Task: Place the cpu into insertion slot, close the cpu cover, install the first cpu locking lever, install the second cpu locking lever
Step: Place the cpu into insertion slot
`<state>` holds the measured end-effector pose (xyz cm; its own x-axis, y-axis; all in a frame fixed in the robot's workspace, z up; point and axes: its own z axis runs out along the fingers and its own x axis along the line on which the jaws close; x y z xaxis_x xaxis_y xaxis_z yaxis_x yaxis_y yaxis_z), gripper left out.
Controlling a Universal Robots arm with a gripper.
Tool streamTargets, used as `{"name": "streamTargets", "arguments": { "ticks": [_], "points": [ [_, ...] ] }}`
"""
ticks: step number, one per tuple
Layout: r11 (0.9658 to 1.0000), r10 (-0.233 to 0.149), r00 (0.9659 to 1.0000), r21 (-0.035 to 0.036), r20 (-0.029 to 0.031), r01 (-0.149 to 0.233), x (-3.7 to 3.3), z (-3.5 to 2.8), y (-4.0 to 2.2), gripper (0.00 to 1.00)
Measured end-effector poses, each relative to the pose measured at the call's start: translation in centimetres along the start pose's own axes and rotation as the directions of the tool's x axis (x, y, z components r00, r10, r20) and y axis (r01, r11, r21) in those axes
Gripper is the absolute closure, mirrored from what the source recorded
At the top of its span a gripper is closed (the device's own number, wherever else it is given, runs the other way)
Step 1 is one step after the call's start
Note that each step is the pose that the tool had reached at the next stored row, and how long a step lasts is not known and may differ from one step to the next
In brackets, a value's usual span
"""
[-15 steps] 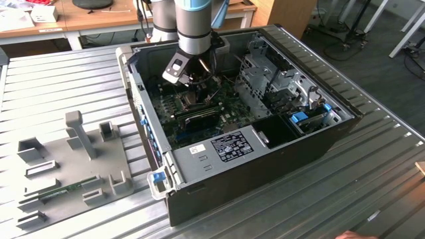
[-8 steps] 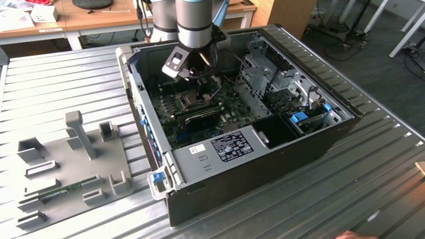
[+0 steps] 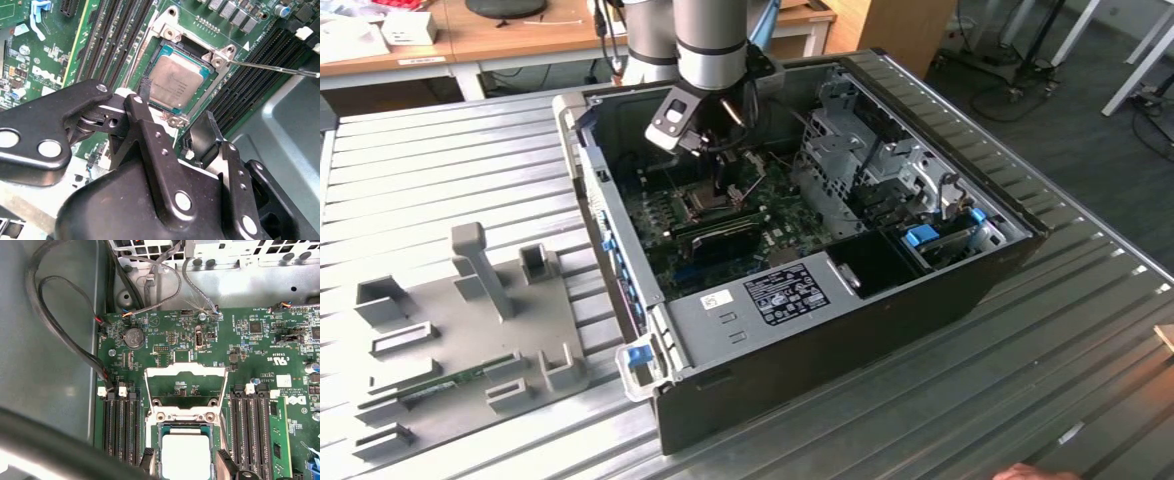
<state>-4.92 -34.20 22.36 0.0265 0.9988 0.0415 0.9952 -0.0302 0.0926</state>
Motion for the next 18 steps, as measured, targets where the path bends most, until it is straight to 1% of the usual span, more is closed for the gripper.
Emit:
{"name": "streamTargets", "arguments": {
  "ticks": [2,4,5,8,10,18],
  "points": [
    [1.0,0.0,1.0,0.0013,0.0001,0.0,0.0,-0.01,0.0,0.4],
    [0.9999,0.001,1.0,0.0154,0.0008,-0.001,0.0,-0.01,0.02,0.4],
    [0.9998,0.001,1.0,0.0197,0.001,-0.001,0.0,-0.01,0.02,0.4],
    [0.9998,0.001,1.0,0.0209,0.0009,-0.001,0.0,-0.01,0.02,0.4],
    [0.9997,0.001,1.0,0.025,0.0009,-0.001,0.0,0.0,0.02,0.4],
    [0.9997,0.001,1.0,0.0262,0.0009,-0.001,0.0,0.0,0.02,0.4]
  ]
}}
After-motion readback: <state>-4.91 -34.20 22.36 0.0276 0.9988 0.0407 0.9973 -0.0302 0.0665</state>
